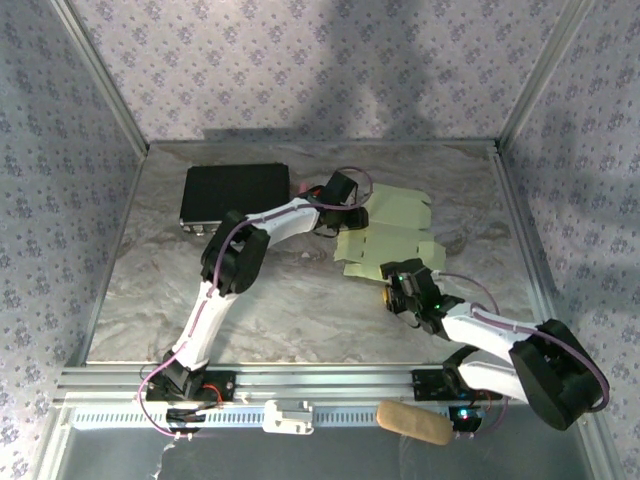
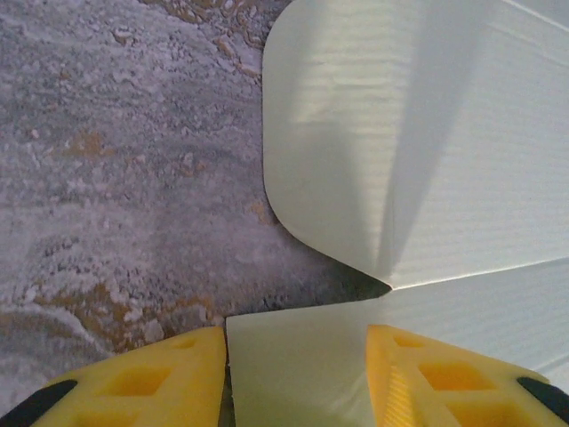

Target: Fold the paper box

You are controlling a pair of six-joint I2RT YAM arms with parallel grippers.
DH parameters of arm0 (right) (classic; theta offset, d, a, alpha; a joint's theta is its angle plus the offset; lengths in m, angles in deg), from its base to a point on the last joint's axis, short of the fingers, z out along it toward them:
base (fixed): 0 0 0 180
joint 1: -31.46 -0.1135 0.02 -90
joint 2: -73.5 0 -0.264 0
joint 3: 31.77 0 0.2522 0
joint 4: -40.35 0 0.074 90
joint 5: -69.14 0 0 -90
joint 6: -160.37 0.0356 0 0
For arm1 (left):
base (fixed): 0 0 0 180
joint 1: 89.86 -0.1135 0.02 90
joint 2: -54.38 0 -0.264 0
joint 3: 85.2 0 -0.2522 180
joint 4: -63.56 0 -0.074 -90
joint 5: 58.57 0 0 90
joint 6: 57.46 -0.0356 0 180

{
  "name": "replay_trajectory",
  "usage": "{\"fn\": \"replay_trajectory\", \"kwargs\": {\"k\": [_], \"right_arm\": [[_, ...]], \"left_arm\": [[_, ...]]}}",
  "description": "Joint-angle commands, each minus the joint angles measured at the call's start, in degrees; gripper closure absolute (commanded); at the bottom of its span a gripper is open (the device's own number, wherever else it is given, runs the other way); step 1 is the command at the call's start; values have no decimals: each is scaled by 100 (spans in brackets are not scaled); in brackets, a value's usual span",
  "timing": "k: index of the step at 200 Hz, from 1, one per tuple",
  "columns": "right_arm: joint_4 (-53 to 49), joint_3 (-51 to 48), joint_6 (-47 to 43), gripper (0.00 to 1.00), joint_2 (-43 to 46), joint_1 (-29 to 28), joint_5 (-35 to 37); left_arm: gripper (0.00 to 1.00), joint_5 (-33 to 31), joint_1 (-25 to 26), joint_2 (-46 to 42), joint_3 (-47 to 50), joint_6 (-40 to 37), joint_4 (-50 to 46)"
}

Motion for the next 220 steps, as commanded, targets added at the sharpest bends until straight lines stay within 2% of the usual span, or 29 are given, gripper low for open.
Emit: {"fn": "replay_trajectory", "kwargs": {"k": [1,41,69,119,176,202,220], "right_arm": [[75,-82,140,40,-110,-100,233],[-67,-174,375,40,30,-334,414],[102,-288,338,39,46,-290,583],[1539,-529,-330,45,-273,50,581],[1652,-514,-1029,54,289,109,968],[1510,-450,-1135,64,374,242,902],[1463,-376,-1185,77,304,356,796]], "left_arm": [[55,178,36,-364,245,102,223],[55,215,65,-465,391,118,283],[55,216,93,-499,482,127,284],[56,257,132,-654,694,192,397],[57,252,167,-699,689,197,371],[57,248,169,-719,689,193,353],[57,233,174,-785,694,197,375]]}}
